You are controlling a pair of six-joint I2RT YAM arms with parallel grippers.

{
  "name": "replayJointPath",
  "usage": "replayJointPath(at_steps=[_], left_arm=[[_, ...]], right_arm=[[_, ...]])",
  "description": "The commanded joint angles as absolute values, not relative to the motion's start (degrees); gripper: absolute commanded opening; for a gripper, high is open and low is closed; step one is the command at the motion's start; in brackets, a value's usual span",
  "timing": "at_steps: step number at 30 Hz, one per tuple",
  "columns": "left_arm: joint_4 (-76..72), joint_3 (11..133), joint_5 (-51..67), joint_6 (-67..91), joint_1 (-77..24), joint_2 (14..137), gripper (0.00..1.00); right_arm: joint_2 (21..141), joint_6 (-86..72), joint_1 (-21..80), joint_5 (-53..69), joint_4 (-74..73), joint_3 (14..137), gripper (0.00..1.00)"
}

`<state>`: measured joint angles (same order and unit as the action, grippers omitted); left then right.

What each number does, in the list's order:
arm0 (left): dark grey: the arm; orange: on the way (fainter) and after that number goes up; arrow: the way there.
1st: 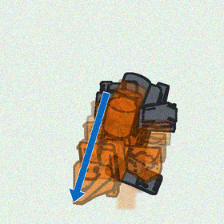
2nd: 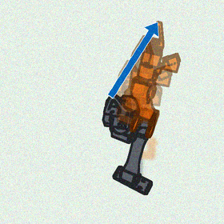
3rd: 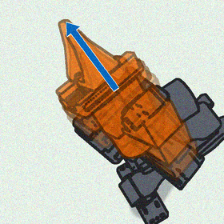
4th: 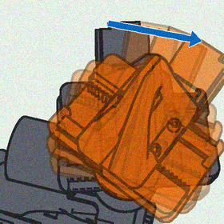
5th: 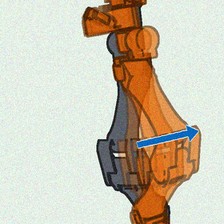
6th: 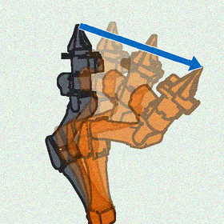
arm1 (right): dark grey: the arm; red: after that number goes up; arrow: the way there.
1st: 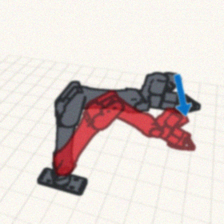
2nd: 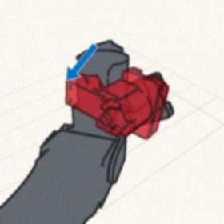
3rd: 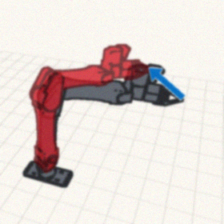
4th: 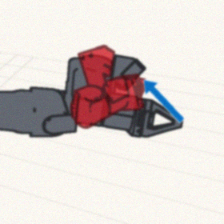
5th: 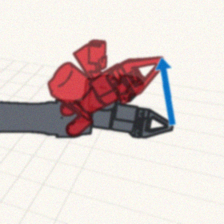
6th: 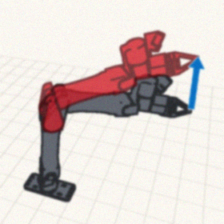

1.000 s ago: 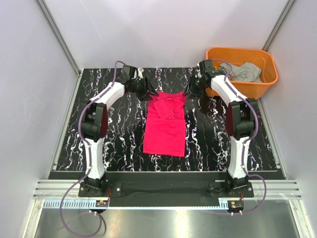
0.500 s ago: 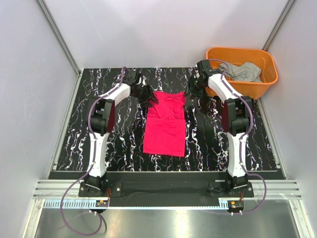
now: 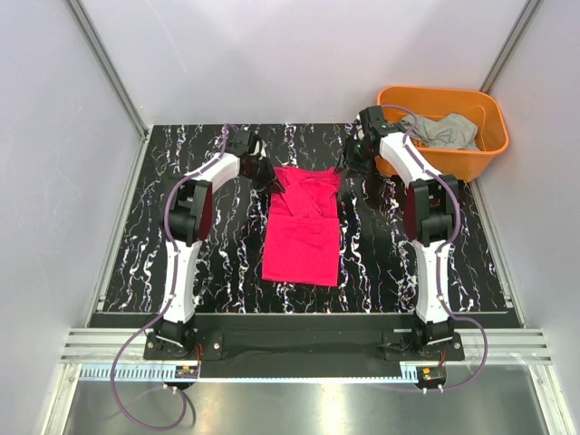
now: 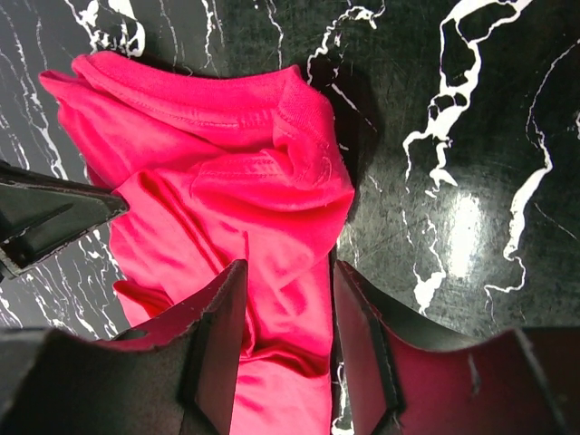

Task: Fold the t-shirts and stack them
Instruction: Fold the tshirt

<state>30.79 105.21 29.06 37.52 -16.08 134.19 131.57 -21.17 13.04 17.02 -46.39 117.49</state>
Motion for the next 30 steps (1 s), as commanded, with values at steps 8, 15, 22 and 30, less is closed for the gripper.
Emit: replayJointPath(at_steps=[8,15,22,30], left_arm=[[30.1,104.2,27.3,38.0,-16.2,125.1,0.0],[30.2,99.8,23.8,37.7,-16.1,120.9,0.0],[31.5,98.6,23.5,38.5,-15.6,123.2,0.0],[31.6,96.9,21.0,38.1,-15.3,122.0,0.0]], right_arm=[[135.3,-21.4,13.1,17.8,-47.5,122.7,0.5],[136.9,-21.5,13.0,18.4,-47.6,124.2,0.45],[139.6,-21.9,13.0,21.7,-47.6,126.9,0.22],[144.1,-23.3,13.0,25.0,-48.0,132.6,0.11]])
